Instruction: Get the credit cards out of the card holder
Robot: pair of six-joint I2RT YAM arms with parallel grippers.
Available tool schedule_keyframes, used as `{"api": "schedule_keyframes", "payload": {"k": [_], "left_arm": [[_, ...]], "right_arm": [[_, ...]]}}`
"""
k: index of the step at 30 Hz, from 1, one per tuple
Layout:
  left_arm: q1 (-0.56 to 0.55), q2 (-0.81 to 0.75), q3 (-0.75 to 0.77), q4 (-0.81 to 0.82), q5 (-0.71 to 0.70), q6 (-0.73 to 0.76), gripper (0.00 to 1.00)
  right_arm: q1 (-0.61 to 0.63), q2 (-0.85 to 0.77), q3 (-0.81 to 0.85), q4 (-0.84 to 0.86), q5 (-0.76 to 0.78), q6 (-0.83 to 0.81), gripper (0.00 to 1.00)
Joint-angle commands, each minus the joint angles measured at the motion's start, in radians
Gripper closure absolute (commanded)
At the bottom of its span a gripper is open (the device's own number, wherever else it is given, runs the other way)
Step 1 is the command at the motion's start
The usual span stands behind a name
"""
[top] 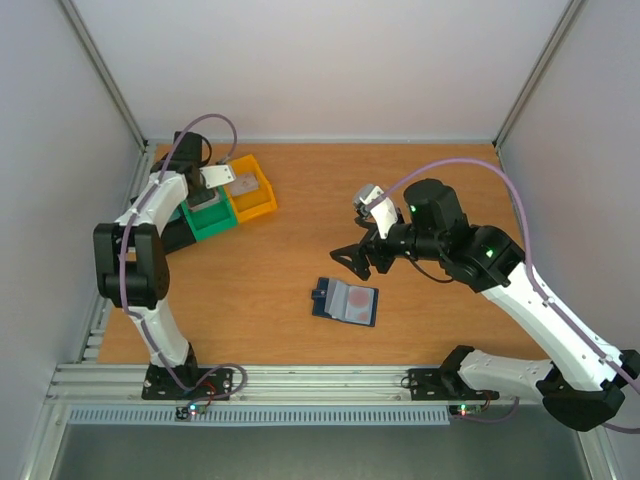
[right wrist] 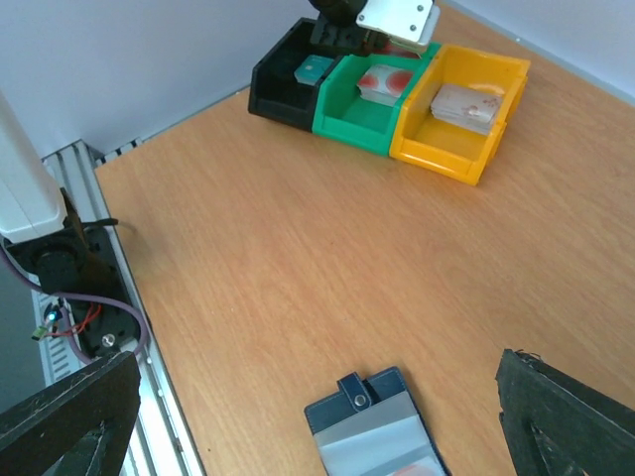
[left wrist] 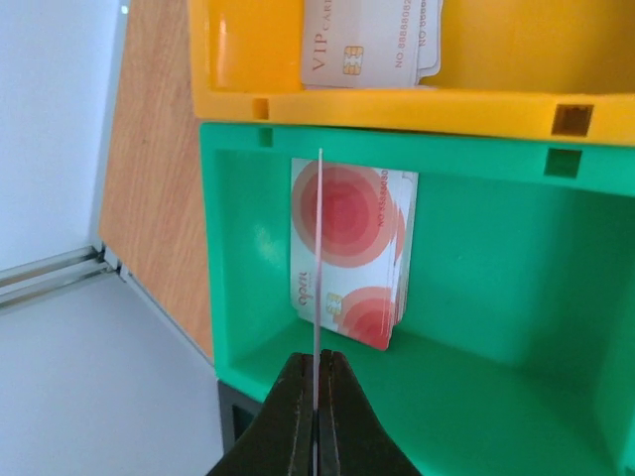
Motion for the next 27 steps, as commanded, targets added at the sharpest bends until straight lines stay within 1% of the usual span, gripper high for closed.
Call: {"api": "schedule_keyframes", "payload": {"k": [1,6,11,16,23,27], "left_arm": [[0.029,0.050,0.018,0.088,-0.023,-0.007,1.00],[0.033,0.096,0.015,0.135,-0.063,0.004,1.00],[0.035,0.119,-0.025,0.205,-0.075,0.042,1.00],[0.035,0.161,-0.013,0.262,-0.104,0.054,1.00],[0.035,0.189,-0.017,0.277,-0.096,0.065,1.00],[0.035,0.207,-0.034,0.353,-0.131,0.078,1.00]], "right_arm": [[-0.006,0.008,0.009,0.013,0.004,0.005,0.01],[-0.007,0.014,0.009,0.005,0.004,-0.003,0.01],[-0.007,0.015,0.005,0.009,0.003,-0.008,0.01],[-0.008,0.024,0.008,0.006,-0.012,-0.011,0.02],[-0.007,0.025,0.015,-0.004,-0.019,-0.015,0.01],[-0.007,0.029,0.018,-0.006,-0.041,-0.015,0.02]]}}
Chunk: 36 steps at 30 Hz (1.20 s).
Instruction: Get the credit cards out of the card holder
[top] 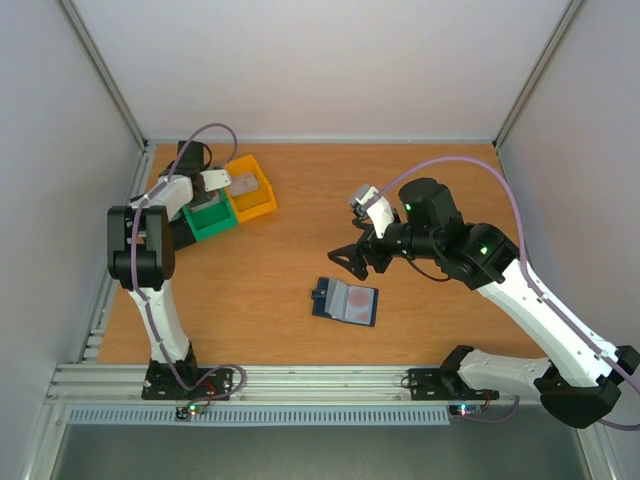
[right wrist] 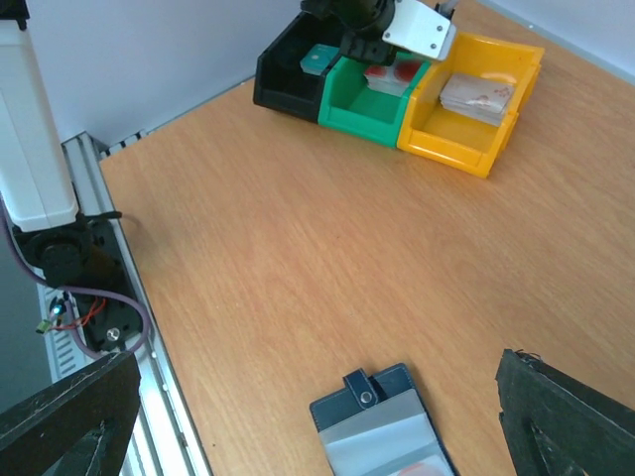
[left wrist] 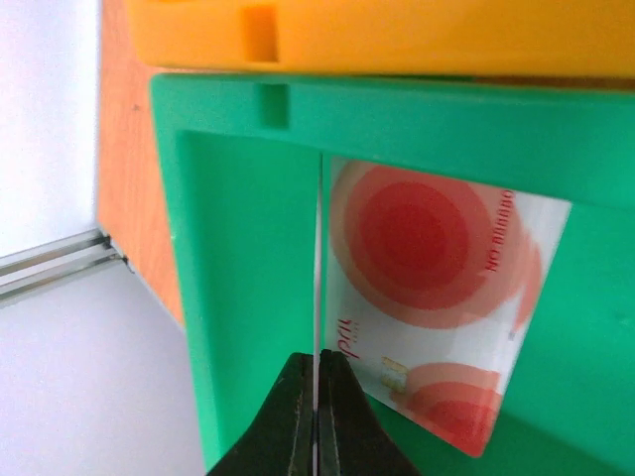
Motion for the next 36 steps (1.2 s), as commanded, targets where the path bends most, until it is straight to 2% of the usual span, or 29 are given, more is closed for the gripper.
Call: {"api": "schedule_keyframes", "payload": {"k": [1,6,7,9,10,15,20,26,29,32,36], "left_arm": [[0.001,0.023,-0.028,0.134,-0.034,0.035,1.00],[0.001,0.026,-0.057,0.181,-0.028,0.075,0.96],[0.001,0.027,-0.053,0.159,-0.022,0.074,0.91],[0.001,0.027,-0.041,0.132,-0.018,0.056,0.69],[0.001,0.029,-0.032,0.127,-0.025,0.043,0.62],[0.001,-0.001,0.017,0.029,0.027,-0.022,0.45],[0.003,-0.045,0.027,-0.040,0.093,-0.041,0.32],[0.012,-0.060,0.085,-0.147,0.137,-0.044,0.26],[0.016,-0.086,0.140,-0.265,0.213,-0.087,0.25],[0.020,-0.136,0.218,-0.407,0.318,-0.186,0.22],[0.020,-0.239,0.302,-0.597,0.469,-0.423,0.12]], "right_arm": [[-0.007,0.007,0.019,-0.005,-0.030,-0.009,0.02],[-0.007,0.009,0.020,-0.011,-0.031,-0.009,0.01],[-0.007,0.010,0.022,-0.013,-0.033,-0.009,0.02],[-0.006,0.008,0.025,-0.013,-0.039,-0.008,0.02],[-0.007,0.007,0.025,-0.015,-0.044,-0.008,0.02],[-0.007,0.005,0.025,-0.025,-0.055,-0.009,0.01],[-0.006,0.003,0.024,-0.035,-0.065,-0.011,0.02],[-0.006,-0.001,0.029,-0.047,-0.066,-0.009,0.01],[-0.007,0.009,0.035,-0.063,0.040,0.041,0.01],[-0.026,0.051,0.057,-0.129,0.257,0.161,0.01],[-0.060,0.116,0.065,-0.319,0.531,0.378,0.01]]}}
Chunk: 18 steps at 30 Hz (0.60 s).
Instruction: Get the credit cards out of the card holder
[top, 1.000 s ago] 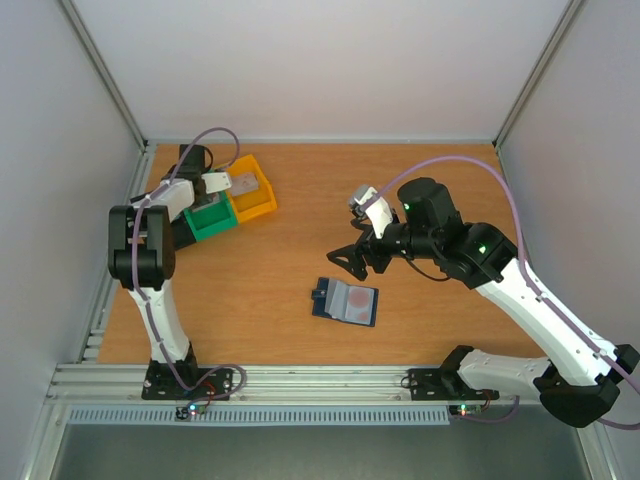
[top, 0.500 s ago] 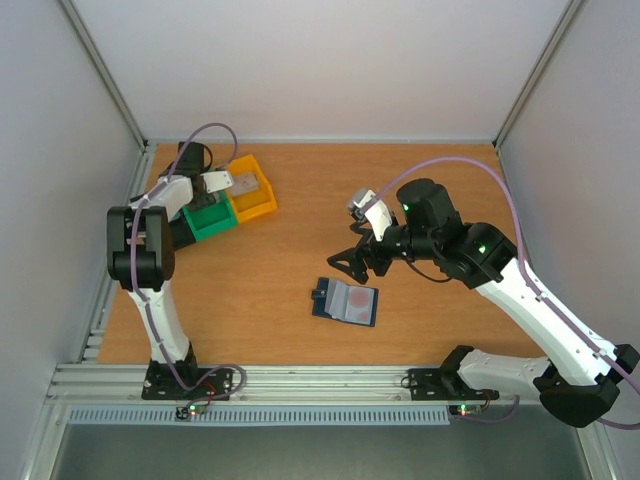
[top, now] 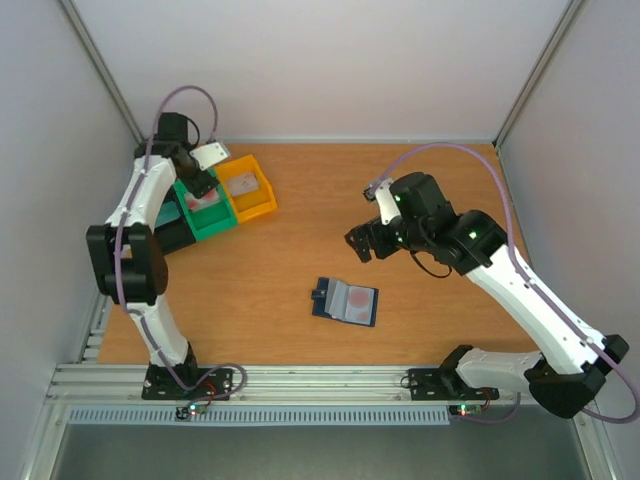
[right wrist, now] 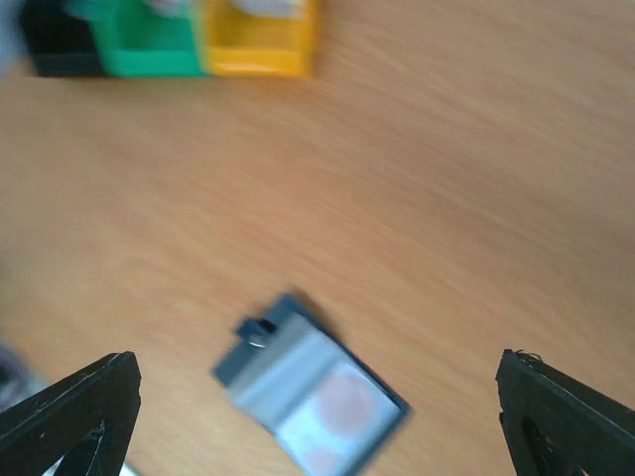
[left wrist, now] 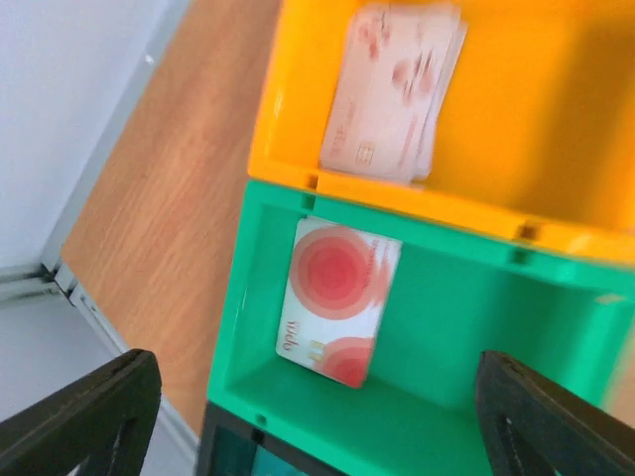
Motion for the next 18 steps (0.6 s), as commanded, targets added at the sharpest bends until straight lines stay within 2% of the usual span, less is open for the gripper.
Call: {"api": "schedule_keyframes", "payload": {"k": [1,3,6,10,14,18], "left_arm": [[0.006,-0.174,0.106,-0.264,0.247,-0.288,0.08],[0.003,-0.252,0.083,-0.332,0.375,-0.400,0.01],[-0.028,-0.365,-0.065,-0.396,0.603,-0.564,0.01],[-0.218,-0.419,-0.288,-0.424,0.663,-0.698,0.01],[-0.356,-0.422,-0.521,-0.293,0.752,-0.875,0.01],[-0.446,-0.407,-0.674,-0.041,0.820,-1.080,0.01]], "right_arm": [[-0.028,0.074,0.010,-0.241,0.363,0.278,0.02],[-0.028,0.094,-0.033,-0.275,0.387,0.342,0.02],[-0.028,0.114,-0.156,-0.248,0.362,0.424,0.07],[-0.028,0.158,-0.295,-0.120,0.192,0.504,0.20],[-0.029,0.194,-0.432,0.046,0.050,0.584,0.33],[-0.027,0.247,-0.513,0.177,-0.001,0.640,0.45]]}}
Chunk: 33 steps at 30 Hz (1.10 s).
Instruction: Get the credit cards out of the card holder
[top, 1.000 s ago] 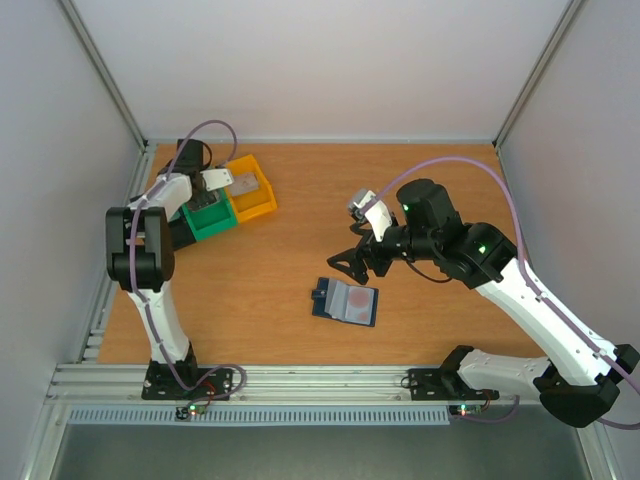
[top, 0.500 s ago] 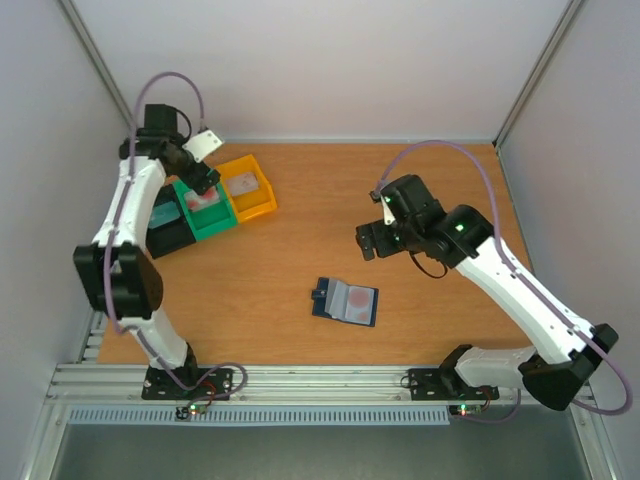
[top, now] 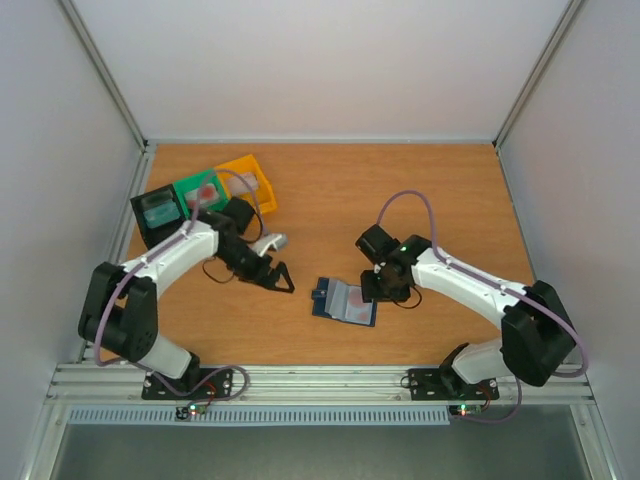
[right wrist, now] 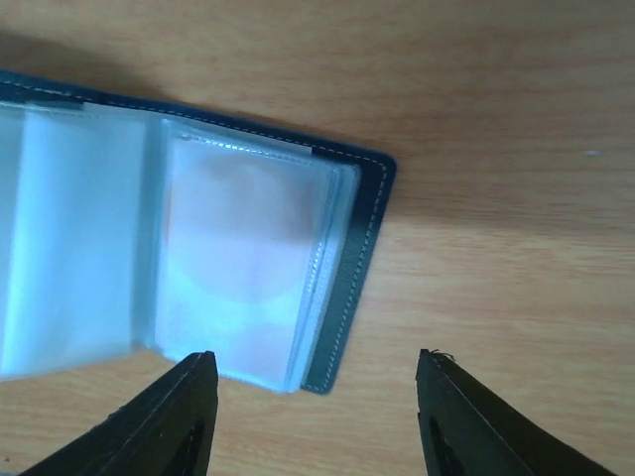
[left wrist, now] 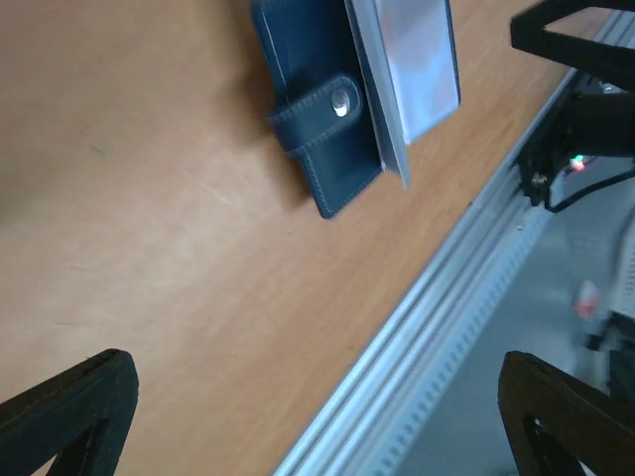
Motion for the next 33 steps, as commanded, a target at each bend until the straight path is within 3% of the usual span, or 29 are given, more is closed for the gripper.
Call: {"api": "schedule_keyframes", "payload": {"k": [1,4,13,17,21,24,26,29,33], "left_arm": [[-0.072,0.013,-0.111,0.265,0.147,-0.313,0.01],[-0.116,0.080,-0.177,0.410,0.203,-0.416,0.01],[-0.225,0.230,-0.265,0.806,0.252,-0.734,0.01],[-0.289,0.308,-0.219,0.819,0.249,-0.806,0.01],[-0.308,0.375,-0.189,0.838,0.283,-0.841,0.11],[-0.311,0.374,-0.191,0.851,0.277,-0.855,0.26],[-0.312,0.372,-0.195,0.857,0.272,-0.860,0.51],[-0.315,0.368,-0.198,0.861,0.262,-0.869,0.97],[-0.317,0.365,-0.203,0.864,0.254,-0.880,1.00]], "right_arm": [[0.001,0.051,-0.055,0.189,-0.107,0.113,0.48],[0.004,0.102,-0.059,0.205,-0.103,0.117,0.57],[0.005,0.183,-0.083,0.231,-0.087,0.121,0.66],[0.004,0.213,-0.081,0.242,-0.106,0.110,0.67],[0.005,0.209,-0.087,0.242,-0.129,0.098,0.69],[0.004,0.181,-0.090,0.249,-0.144,0.089,0.72],[0.005,0.161,-0.088,0.262,-0.168,0.078,0.72],[0.005,0.136,-0.092,0.304,-0.218,0.070,0.73],[0.005,0.105,-0.108,0.385,-0.307,0.085,0.76]]}}
